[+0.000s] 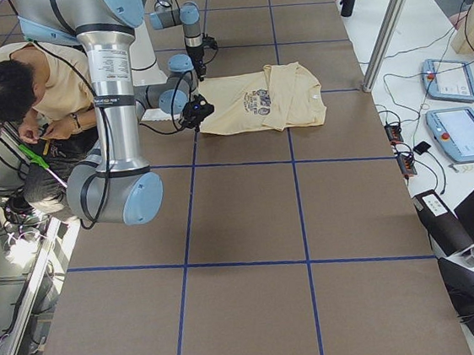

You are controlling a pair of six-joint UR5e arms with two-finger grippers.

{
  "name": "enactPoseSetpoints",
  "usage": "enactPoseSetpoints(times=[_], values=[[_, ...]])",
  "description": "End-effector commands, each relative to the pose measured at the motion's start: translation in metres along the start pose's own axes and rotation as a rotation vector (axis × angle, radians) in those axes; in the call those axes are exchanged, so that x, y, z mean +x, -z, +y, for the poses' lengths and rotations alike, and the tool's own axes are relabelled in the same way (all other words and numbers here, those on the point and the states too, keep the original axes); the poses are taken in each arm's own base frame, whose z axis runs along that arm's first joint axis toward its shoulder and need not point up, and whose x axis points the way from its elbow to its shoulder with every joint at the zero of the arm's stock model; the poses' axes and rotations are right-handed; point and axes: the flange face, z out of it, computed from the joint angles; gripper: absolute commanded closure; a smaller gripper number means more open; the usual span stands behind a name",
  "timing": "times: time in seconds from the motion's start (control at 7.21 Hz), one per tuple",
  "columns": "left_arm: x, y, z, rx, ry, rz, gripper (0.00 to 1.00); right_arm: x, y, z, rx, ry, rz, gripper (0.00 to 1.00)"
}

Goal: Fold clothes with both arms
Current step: 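Grasp both hem corners nearest the robot with both grippers, then lift the hem with both grippers and fold it toward the collar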

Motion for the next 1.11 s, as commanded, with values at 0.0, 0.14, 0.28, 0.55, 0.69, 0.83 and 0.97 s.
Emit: enactPoseSetpoints(times=[0.0,0.14,0.28,0.55,0.69,0.83,0.97], values=[[0.0,0.008,0.001,-0.011,-0.007,0.008,1.0,0.0,0.0,0.0,0.0,-0.001,0.0,1.0],[0.0,0.012,-0.002,-0.01,-0.01,0.01,1.0,0.0,0.001,0.0,-0.001,-0.001,-0.001,1.0],[0.0,0.02,-0.001,-0.029,0.001,0.006,1.0,0.001,0.003,0.004,-0.009,0.002,-0.003,1.0],[-0.013,0.084,0.006,-0.099,-0.031,0.011,1.0,0.011,0.032,0.027,-0.056,0.036,-0.006,1.0],[-0.018,0.098,0.005,-0.104,-0.036,0.027,1.0,0.026,0.055,0.049,-0.07,0.073,0.038,1.0],[-0.018,0.117,0.008,-0.119,-0.044,0.057,1.0,0.039,0.073,0.064,-0.09,0.106,0.062,1.0],[-0.027,0.139,0.007,-0.138,-0.057,0.077,1.0,0.04,0.085,0.066,-0.103,0.111,0.056,1.0]])
